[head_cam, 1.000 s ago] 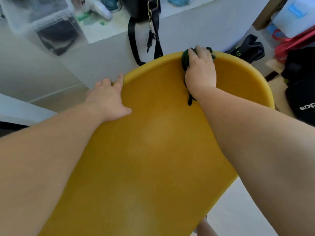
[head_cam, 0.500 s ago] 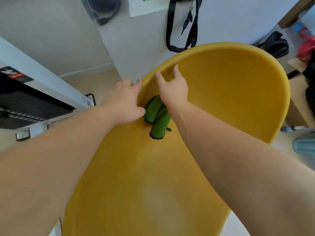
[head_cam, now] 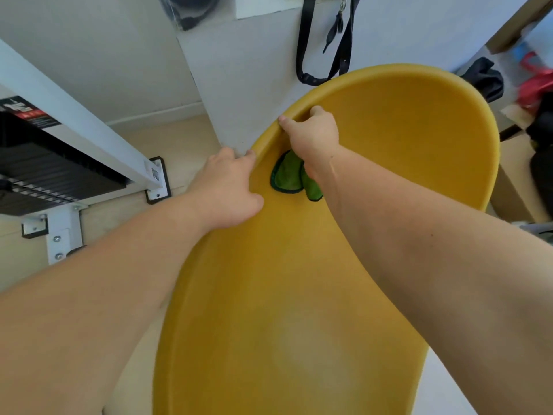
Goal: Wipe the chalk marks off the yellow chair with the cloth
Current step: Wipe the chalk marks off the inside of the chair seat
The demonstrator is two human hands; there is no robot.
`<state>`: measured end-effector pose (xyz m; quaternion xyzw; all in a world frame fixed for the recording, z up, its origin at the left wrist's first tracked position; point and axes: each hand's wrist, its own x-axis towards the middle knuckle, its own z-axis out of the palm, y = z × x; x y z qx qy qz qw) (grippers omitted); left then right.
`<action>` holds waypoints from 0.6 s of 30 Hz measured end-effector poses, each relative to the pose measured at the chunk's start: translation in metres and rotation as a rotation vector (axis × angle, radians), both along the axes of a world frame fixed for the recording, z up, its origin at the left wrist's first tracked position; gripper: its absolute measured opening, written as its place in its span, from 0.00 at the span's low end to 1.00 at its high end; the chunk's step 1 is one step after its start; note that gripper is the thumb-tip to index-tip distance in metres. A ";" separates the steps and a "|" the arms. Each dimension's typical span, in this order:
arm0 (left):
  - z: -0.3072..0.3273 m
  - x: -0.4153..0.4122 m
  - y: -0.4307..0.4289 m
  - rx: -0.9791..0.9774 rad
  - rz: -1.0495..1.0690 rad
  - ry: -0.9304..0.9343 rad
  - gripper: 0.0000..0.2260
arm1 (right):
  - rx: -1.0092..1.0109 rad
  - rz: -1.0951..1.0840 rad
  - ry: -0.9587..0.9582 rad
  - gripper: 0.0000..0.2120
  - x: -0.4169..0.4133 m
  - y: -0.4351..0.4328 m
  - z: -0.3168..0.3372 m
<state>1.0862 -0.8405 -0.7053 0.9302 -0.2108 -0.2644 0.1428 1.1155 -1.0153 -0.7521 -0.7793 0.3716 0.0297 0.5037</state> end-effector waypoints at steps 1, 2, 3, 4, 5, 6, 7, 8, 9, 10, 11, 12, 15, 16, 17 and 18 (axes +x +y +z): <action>0.000 -0.005 -0.001 -0.019 0.011 0.025 0.36 | -0.004 0.018 -0.012 0.28 -0.003 -0.002 0.001; 0.000 -0.010 -0.002 -0.038 0.023 0.050 0.36 | -0.010 0.038 -0.024 0.25 -0.006 -0.005 0.002; 0.000 -0.017 -0.003 -0.059 0.035 0.069 0.36 | -0.011 0.059 -0.030 0.23 -0.011 -0.008 0.002; -0.001 -0.025 -0.004 -0.080 0.044 0.083 0.36 | -0.012 0.088 -0.031 0.22 -0.016 -0.011 0.002; -0.001 -0.034 -0.004 -0.098 0.049 0.098 0.36 | -0.013 0.126 -0.026 0.24 -0.022 -0.013 0.003; -0.001 -0.045 -0.004 -0.110 0.052 0.119 0.37 | -0.009 0.164 -0.017 0.28 -0.029 -0.015 0.003; 0.000 -0.057 -0.003 -0.115 0.055 0.146 0.38 | 0.009 0.194 -0.009 0.33 -0.036 -0.016 0.002; 0.001 -0.070 -0.001 -0.119 0.058 0.169 0.40 | 0.041 0.218 -0.003 0.37 -0.044 -0.016 0.001; 0.002 -0.083 0.001 -0.120 0.062 0.186 0.41 | 0.076 0.241 -0.001 0.41 -0.052 -0.014 0.001; 0.003 -0.096 0.002 -0.120 0.071 0.201 0.42 | 0.098 0.270 0.001 0.43 -0.060 -0.011 -0.001; 0.003 -0.110 0.003 -0.125 0.091 0.215 0.43 | 0.112 0.301 0.003 0.43 -0.067 -0.007 -0.004; 0.003 -0.126 0.003 -0.135 0.123 0.228 0.43 | 0.116 0.335 0.007 0.44 -0.076 -0.004 -0.006; 0.005 -0.174 -0.001 -0.172 0.245 0.273 0.45 | 0.097 0.442 0.034 0.43 -0.104 -0.001 -0.008; 0.006 -0.190 -0.004 -0.179 0.282 0.297 0.45 | 0.102 0.478 0.055 0.43 -0.115 -0.002 -0.006; 0.006 -0.206 -0.006 -0.185 0.313 0.329 0.45 | 0.110 0.519 0.074 0.43 -0.128 -0.002 -0.004; 0.007 -0.221 -0.008 -0.198 0.335 0.365 0.46 | 0.116 0.562 0.094 0.42 -0.142 -0.004 -0.001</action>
